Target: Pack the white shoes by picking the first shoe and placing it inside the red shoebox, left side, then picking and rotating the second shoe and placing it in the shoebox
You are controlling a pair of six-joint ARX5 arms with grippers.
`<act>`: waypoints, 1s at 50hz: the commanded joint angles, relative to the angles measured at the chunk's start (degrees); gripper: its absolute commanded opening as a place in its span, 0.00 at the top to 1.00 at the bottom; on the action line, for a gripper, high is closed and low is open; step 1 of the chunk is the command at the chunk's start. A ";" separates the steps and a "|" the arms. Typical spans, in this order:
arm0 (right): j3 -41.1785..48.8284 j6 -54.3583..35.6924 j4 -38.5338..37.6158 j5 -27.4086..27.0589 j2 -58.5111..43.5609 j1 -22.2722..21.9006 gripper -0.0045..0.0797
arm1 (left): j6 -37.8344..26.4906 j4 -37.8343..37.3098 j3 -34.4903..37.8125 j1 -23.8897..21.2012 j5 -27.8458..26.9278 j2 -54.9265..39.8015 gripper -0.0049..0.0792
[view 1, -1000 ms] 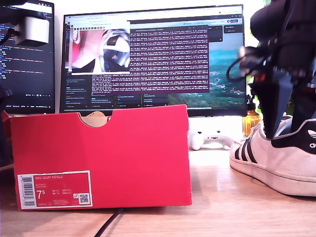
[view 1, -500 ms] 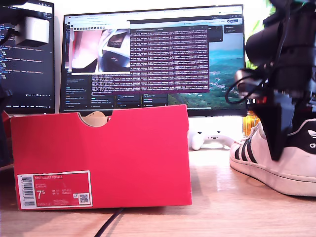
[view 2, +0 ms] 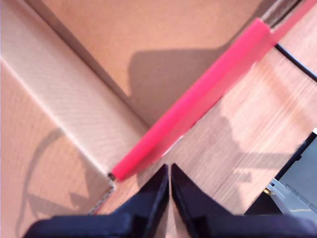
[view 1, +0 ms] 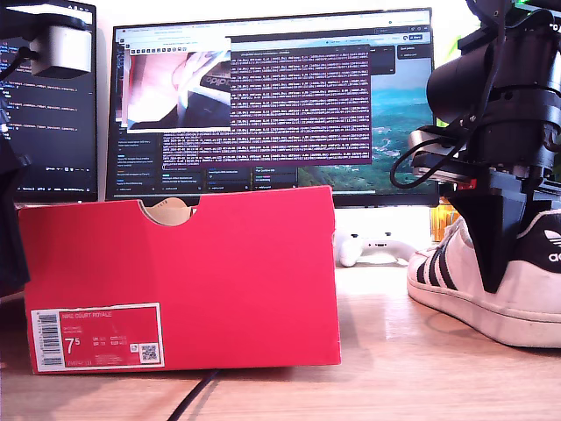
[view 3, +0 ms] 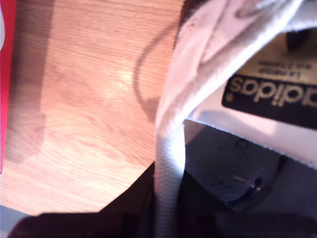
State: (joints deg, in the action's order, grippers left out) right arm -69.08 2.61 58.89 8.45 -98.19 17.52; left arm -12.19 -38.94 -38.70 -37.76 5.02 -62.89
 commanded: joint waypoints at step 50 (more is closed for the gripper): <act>-28.46 12.63 13.68 5.68 5.49 10.29 0.96 | -0.28 0.52 0.33 -0.17 -0.04 -0.66 0.96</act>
State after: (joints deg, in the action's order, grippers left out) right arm -96.40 14.09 73.67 13.32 -94.98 26.94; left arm -12.21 -38.85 -38.70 -37.74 5.02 -62.89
